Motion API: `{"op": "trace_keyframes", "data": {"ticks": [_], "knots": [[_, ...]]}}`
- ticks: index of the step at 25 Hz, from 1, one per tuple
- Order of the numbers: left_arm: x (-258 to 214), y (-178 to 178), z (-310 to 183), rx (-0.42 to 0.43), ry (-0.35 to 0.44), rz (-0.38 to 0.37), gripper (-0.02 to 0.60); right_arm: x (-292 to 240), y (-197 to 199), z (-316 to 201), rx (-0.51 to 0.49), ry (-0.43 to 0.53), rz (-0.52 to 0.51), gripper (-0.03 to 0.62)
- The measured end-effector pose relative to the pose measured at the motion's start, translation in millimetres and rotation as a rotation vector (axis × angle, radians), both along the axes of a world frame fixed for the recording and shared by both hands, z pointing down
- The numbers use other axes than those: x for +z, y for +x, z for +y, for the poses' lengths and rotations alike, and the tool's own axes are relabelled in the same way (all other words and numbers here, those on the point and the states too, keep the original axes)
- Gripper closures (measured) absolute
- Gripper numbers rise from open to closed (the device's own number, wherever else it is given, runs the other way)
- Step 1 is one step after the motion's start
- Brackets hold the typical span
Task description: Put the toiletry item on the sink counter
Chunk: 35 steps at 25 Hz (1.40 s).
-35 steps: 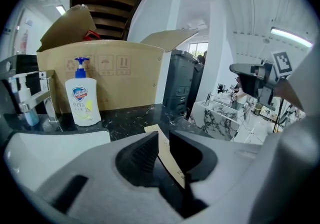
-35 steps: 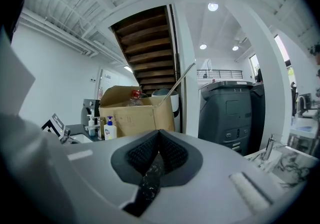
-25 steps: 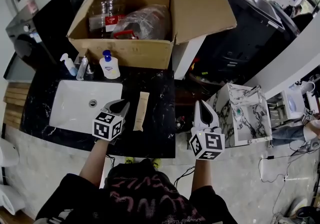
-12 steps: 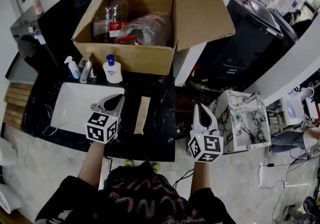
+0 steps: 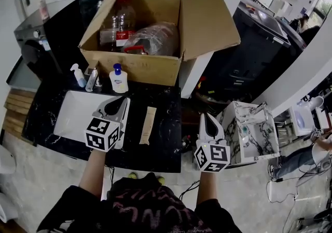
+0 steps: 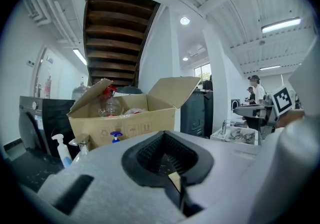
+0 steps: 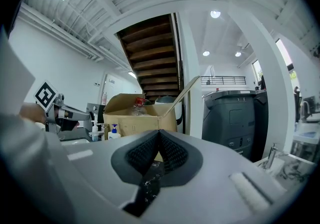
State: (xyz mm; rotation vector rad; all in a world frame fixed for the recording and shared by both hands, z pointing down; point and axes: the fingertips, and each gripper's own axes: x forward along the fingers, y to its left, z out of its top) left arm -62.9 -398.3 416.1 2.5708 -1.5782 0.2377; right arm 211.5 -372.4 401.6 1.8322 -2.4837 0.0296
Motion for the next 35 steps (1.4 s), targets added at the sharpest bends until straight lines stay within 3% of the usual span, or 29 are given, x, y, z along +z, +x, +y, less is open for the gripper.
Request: {"op": "trace_keyframes", "data": {"ticks": [16,35], "knots": [[-32.2,-10.2,6.0,-0.022,0.083,0.021,0.583,-5.5,-5.7,3.7,-0.014,0.012,0.007,0.582],[-34.6,-18.5,9.9,-0.031,0.092,0.028,0.583,-2.8,-7.1,6.9,-0.009,-0.004,-0.004,0.584]]}}
